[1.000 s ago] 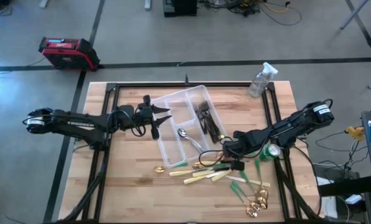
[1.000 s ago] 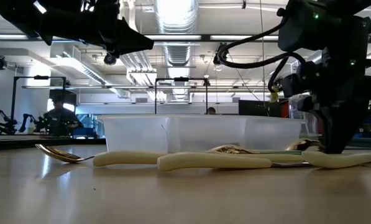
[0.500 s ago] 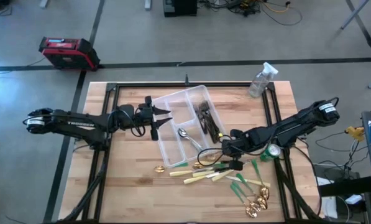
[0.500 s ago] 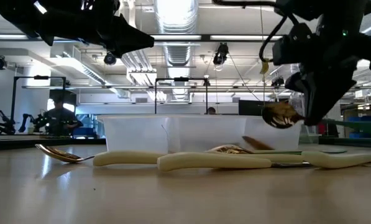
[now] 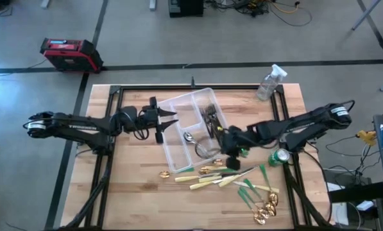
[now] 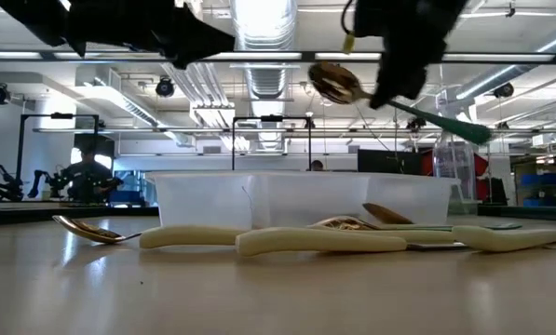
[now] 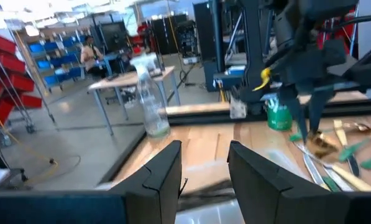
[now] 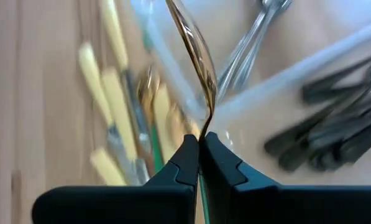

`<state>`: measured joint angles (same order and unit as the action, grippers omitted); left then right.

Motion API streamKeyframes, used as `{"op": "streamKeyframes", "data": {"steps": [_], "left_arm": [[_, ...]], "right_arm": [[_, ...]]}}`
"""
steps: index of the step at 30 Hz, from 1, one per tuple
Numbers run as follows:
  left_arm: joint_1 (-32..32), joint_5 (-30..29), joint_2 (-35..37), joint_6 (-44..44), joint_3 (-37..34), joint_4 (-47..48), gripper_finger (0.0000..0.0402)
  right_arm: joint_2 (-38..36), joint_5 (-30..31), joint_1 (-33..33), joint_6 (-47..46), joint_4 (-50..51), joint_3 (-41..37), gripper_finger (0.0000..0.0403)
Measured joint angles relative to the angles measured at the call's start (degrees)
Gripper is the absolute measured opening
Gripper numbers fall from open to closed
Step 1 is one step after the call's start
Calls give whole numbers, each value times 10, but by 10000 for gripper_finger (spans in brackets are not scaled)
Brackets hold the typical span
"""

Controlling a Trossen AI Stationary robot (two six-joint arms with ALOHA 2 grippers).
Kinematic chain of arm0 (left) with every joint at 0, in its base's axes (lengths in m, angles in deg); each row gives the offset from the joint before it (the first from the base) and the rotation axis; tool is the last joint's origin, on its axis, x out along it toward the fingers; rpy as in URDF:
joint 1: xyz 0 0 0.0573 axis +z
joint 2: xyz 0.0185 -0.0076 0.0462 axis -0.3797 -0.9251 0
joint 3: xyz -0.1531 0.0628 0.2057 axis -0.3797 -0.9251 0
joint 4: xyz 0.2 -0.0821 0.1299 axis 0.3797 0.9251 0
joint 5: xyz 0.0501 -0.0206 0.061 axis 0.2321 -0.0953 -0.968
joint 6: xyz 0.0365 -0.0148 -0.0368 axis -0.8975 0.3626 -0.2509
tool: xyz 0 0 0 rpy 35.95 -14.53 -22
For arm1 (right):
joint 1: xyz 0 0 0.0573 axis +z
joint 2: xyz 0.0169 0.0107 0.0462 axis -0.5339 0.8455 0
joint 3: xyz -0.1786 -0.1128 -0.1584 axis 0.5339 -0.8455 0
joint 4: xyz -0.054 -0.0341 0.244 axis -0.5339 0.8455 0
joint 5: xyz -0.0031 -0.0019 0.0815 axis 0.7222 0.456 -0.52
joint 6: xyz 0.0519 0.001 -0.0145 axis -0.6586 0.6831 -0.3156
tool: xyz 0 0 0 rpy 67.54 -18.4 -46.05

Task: Sort silverware
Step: Put the gold spoon into the transparent silverware tray

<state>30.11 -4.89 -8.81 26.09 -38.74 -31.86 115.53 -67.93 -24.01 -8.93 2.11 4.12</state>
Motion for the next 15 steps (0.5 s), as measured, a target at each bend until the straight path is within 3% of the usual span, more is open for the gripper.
{"op": "streamKeyframes", "data": {"steps": [4, 6, 15], "left_arm": [[0, -1, 12, -31, 40, 57, 119], [0, -1, 22, -45, 69, 100, 119], [0, -19, 46, -73, 184, 298, 119]], "right_arm": [[28, -25, -69, -10, -35, 46, 0], [57, -72, -115, -17, -48, 70, 0], [266, -243, -282, -1, -81, 238, 0]]}}
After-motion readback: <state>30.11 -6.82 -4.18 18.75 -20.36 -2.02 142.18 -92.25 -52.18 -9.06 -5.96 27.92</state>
